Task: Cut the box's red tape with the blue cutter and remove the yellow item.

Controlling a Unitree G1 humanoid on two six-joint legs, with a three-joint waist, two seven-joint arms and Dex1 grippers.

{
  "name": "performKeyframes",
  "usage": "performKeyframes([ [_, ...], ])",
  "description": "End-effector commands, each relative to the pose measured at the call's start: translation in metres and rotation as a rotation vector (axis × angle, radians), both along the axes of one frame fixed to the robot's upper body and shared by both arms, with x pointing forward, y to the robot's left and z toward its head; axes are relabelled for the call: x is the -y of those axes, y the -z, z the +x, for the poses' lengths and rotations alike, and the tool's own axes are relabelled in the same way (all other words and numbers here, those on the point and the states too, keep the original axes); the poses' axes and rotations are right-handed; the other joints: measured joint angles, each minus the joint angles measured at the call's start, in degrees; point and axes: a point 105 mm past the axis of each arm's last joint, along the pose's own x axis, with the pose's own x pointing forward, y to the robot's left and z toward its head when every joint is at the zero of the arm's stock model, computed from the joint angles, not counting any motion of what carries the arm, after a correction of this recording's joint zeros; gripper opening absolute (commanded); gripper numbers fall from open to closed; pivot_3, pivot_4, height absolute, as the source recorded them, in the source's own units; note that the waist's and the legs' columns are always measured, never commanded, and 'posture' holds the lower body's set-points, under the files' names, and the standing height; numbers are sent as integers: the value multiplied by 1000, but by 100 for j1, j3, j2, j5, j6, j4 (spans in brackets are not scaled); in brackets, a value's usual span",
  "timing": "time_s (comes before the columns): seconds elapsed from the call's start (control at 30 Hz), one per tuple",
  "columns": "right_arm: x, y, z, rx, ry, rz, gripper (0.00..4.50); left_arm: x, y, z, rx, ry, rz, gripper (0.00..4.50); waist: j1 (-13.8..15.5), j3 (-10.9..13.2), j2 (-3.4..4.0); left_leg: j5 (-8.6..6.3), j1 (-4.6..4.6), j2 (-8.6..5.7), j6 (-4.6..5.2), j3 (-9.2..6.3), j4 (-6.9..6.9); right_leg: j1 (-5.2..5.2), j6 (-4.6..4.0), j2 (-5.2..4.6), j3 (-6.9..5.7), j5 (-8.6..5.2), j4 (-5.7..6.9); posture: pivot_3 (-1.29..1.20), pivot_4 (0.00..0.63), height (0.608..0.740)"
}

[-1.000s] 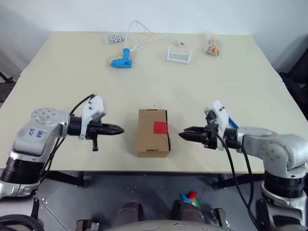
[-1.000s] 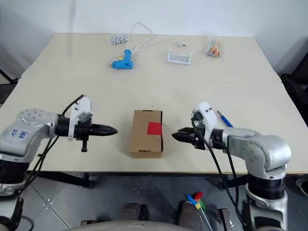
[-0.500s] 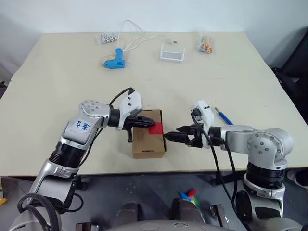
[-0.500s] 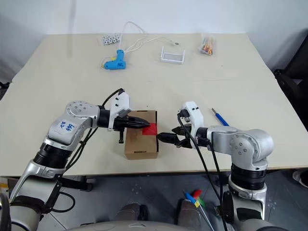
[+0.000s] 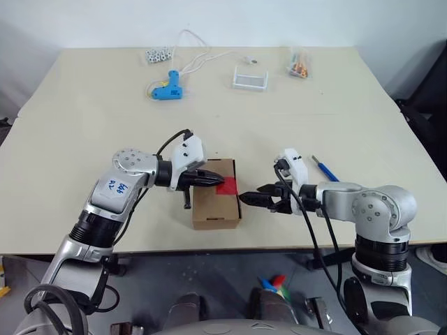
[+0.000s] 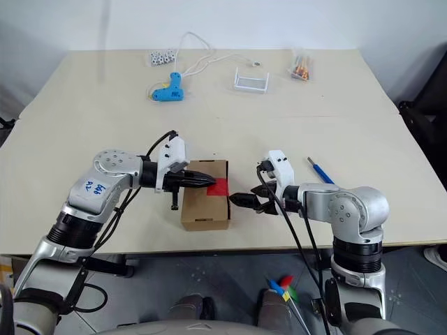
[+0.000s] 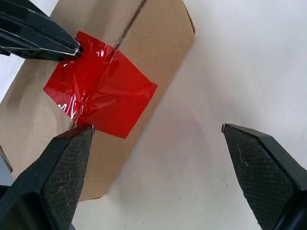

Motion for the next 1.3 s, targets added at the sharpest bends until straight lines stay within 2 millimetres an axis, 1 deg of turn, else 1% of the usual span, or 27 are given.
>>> performKeyframes([
  [0.03,-3,-19,1,59,-15,40,4462,-5,15,-2,-42,-22,41,0,-2,0,0,0,0,0,0,1,0,0,0,0,1,0,1,0,150,740],
  [0.23,0,-26,9,72,9,55,4462,-4,15,-2,-40,-26,36,0,-1,0,0,0,1,0,0,1,1,0,0,0,2,0,2,0,150,740],
  [0.5,-6,-11,13,40,10,26,4462,-3,16,-3,-43,-30,32,0,-2,0,0,0,1,0,0,2,1,-1,0,0,3,0,3,0,150,740],
  [0.77,-5,-6,19,34,23,8,4462,-4,17,-3,-43,-34,33,0,-3,-1,0,0,4,1,0,4,2,0,0,0,5,0,4,0,150,740],
  [0.87,4,3,23,20,71,-76,4462,-4,16,-2,-42,-36,33,0,-4,-2,1,0,8,1,0,6,2,1,0,0,8,0,7,0,150,740],
  [0.93,15,8,26,17,107,-189,4462,-5,16,-3,-42,-37,36,0,-4,-3,1,0,13,1,0,6,2,2,0,0,12,0,9,0,150,740],
  [1.1,19,8,25,-10,107,-271,4462,-8,18,-2,-46,-42,40,0,6,-11,-5,0,26,2,0,4,1,11,0,0,20,0,9,0,150,740],
  [1.2,8,3,25,-4,72,-268,4462,-8,18,-2,-45,-45,41,0,9,-19,-12,0,26,2,1,3,2,11,0,0,21,0,9,0,150,740],
  [1.3,3,10,21,-26,49,-299,4462,-8,18,-2,-46,-45,40,0,6,-21,-12,0,26,2,1,2,1,11,0,0,20,0,9,0,150,740],
])
